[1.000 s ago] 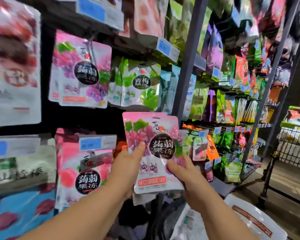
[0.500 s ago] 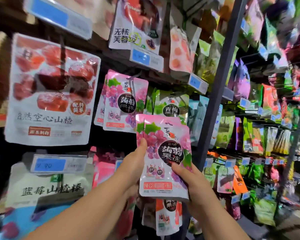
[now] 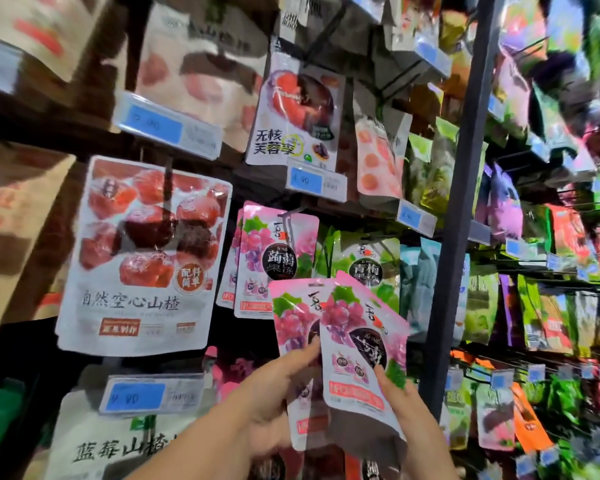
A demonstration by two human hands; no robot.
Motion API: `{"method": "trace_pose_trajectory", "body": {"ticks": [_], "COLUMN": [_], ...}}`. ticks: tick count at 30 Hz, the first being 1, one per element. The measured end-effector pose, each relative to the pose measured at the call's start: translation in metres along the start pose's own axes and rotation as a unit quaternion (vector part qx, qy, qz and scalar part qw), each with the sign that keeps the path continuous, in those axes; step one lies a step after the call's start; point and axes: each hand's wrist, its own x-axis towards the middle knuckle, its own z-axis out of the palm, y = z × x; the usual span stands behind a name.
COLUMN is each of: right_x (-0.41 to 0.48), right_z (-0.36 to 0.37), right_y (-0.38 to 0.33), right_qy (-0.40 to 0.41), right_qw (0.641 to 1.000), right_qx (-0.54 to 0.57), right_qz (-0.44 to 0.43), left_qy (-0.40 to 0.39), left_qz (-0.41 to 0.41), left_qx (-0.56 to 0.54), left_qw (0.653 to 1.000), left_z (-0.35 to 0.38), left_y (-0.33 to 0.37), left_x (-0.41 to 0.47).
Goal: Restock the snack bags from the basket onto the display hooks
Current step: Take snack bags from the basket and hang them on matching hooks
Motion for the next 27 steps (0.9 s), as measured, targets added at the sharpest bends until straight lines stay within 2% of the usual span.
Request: {"method": "trace_pose_trajectory", "body": {"ticks": [3,7,14,22,27], "right_x": [0.012,0.027,0.038,0.040,0.038], "right_z": [0.002,0.005,0.013,0.012,0.016], "right_y": [0.001,0.003,-0.018,-0.035,-0.040], "right_qy": [-0.035,-0.060,-0.048,-0.036,-0.029], "right_qw": [0.999,0.996,0.995,0.993,0.996], "right_qx": [-0.004,-0.023,0.016,0.042,0.015], "right_qz": [-0.029,-0.067,-0.087,-0.109,-0.085], "left_qy": [0.039,0.099,0.136,0.157,0.173], "left_qz": [0.008,0.068,0.147,0.204,0.194], "left_qx": [0.030,0.084,0.155,0.139,0.134], "left_qw": [0.999,0.989,0.967,0.956,0.956], "left_z": [-0.003,-0.008,-0.010,-0.006,-0.003], "left_y": [0.007,0.022,0.057,0.089,0.095], "left_x": [-0.004,-0.007,-0.005,0.006,0.010]}}
